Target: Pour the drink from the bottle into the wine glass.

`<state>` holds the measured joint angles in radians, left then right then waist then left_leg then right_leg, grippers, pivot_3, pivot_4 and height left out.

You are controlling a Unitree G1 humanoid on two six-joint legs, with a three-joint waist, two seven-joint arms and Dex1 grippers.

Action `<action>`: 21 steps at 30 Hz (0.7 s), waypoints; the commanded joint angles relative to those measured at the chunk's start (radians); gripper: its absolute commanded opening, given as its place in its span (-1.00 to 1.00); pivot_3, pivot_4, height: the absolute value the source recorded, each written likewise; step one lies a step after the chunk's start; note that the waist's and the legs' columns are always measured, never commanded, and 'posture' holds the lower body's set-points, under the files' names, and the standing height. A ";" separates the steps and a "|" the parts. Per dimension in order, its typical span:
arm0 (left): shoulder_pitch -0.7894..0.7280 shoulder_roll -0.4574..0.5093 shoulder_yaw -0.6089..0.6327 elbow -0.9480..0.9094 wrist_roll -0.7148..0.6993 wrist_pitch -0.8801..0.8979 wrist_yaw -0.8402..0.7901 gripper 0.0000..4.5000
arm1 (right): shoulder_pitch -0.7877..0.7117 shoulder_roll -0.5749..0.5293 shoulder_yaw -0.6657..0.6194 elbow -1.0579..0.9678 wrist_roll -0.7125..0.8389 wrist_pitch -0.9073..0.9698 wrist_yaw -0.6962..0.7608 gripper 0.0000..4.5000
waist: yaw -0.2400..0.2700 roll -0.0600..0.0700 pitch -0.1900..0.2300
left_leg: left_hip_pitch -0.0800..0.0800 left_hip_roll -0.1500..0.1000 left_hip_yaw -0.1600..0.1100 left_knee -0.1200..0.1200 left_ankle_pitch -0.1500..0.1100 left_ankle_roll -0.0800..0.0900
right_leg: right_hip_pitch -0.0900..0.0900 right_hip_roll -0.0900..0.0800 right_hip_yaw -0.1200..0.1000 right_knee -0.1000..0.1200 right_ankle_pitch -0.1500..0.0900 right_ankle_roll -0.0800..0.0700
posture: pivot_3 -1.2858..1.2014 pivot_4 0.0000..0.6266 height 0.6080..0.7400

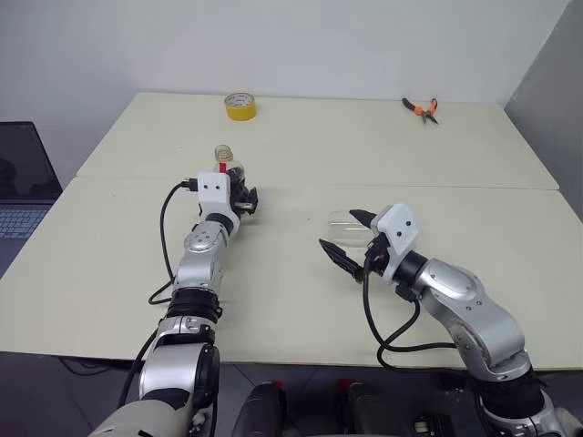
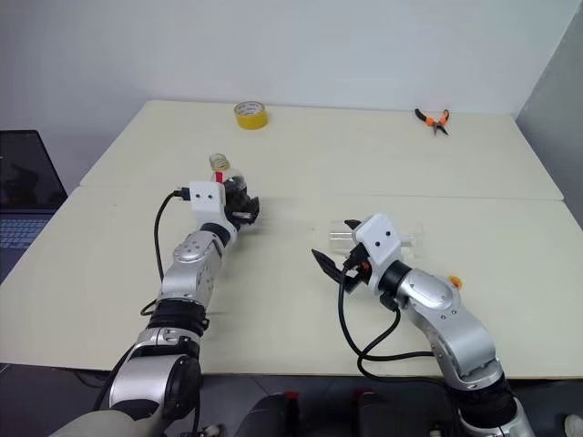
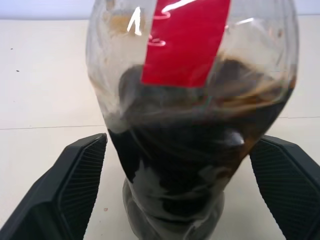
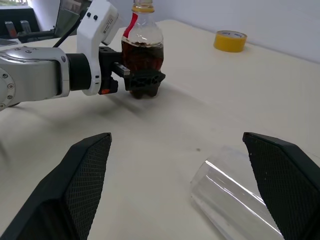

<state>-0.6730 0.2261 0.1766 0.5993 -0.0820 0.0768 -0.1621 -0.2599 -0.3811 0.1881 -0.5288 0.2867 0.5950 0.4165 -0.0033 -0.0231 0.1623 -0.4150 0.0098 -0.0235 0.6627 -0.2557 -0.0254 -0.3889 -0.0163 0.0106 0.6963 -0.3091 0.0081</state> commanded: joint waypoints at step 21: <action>0.597 0.120 -0.116 -0.825 -0.093 0.286 -0.231 0.98 | 0.240 -0.197 -0.009 0.012 -0.575 -0.320 -0.167 1.00 | 0.001 0.000 -0.001 | 0.008 0.000 0.001 -0.002 0.000 0.000 | 0.007 0.000 0.001 0.001 0.000 0.000 | 0.03 -0.52 1.00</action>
<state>-0.0643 0.3323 0.0776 -0.1511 -0.1281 0.3491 -0.3333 0.0052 -0.5694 0.1619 -0.5172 -0.2173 0.3086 0.2733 -0.0021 -0.0228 0.1615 -0.4050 0.0100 -0.0227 0.6610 -0.2559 -0.0254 -0.3800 -0.0164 0.0115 0.6961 -0.3096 0.0082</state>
